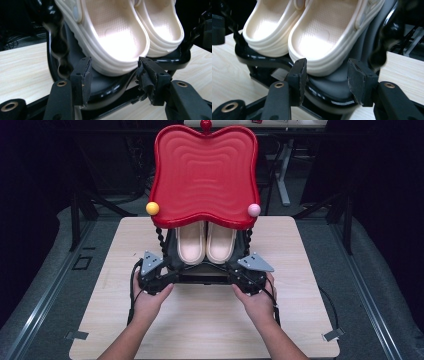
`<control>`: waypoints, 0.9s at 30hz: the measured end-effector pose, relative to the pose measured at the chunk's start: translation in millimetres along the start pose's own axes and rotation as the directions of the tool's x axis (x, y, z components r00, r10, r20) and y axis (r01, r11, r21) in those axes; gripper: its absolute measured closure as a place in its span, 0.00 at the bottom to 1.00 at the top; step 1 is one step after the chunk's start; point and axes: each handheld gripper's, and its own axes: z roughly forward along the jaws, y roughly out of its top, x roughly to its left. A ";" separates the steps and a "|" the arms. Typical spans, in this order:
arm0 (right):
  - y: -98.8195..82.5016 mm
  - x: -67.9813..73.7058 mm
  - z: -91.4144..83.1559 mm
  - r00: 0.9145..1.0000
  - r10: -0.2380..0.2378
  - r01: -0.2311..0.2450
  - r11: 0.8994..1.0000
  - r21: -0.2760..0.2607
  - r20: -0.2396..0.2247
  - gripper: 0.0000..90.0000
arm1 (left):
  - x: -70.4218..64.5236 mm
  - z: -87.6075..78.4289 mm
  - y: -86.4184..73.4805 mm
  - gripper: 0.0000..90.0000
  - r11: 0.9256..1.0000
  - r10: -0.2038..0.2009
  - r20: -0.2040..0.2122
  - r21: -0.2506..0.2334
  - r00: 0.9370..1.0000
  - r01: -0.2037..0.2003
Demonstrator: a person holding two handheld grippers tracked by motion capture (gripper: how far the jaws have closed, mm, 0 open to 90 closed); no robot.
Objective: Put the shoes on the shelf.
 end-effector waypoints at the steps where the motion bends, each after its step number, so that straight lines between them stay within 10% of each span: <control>1: -1.9 -0.5 -2.3 1.000 -0.002 0.002 1.000 0.000 0.001 0.55 | 0.7 -2.1 -2.2 0.51 1.000 -0.001 0.000 0.004 1.000 0.001; 10: -26.7 2.0 -22.9 0.997 -0.076 0.076 0.997 0.017 0.013 0.55 | 6.5 -18.2 -26.0 0.50 1.000 -0.003 -0.004 0.028 1.000 0.003; 27: -64.1 -6.1 -38.3 0.999 -0.033 0.033 0.998 0.048 0.013 0.54 | 20.1 -42.7 -63.5 0.48 0.999 -0.008 -0.015 0.049 1.000 0.009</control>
